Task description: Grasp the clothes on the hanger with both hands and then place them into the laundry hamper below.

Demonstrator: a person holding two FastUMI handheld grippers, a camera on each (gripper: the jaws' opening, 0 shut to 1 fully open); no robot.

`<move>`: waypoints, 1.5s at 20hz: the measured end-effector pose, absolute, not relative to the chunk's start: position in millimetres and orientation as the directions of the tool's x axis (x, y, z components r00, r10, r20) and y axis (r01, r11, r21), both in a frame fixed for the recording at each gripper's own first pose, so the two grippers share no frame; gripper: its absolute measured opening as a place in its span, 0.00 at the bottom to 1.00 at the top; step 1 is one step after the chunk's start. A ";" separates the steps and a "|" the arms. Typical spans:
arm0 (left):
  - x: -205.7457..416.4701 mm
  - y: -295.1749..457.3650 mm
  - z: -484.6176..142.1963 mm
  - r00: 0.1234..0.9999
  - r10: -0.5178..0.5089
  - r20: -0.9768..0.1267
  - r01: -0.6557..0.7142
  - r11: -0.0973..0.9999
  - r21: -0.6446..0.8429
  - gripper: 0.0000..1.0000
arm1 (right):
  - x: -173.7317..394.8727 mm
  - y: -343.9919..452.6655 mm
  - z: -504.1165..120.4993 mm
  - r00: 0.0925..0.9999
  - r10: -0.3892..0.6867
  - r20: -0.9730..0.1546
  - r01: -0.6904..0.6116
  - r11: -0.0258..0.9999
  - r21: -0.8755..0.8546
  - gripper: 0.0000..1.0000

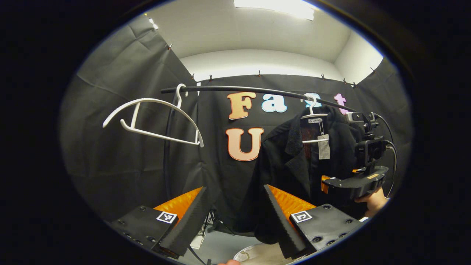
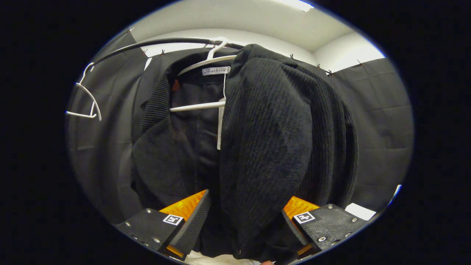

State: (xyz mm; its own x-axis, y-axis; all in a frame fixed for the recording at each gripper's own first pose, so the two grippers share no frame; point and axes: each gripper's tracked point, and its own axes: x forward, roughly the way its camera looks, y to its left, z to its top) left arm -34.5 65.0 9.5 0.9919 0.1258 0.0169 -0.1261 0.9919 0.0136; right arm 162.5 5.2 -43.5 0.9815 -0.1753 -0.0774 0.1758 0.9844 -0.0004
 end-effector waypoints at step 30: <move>124.7 -133.1 -10.0 0.986 -0.158 0.049 0.163 0.980 -0.111 0.93 | 54.4 -31.5 21.3 0.993 0.109 0.048 -0.103 0.988 -0.116 0.00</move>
State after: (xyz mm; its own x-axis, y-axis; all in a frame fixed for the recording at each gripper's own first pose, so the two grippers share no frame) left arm 124.7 -133.1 -10.0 0.9862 -0.1582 0.0489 0.1627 0.9805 -0.1106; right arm 54.4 -31.5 21.3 0.9929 0.1093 0.0477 -0.1032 0.9879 -0.1160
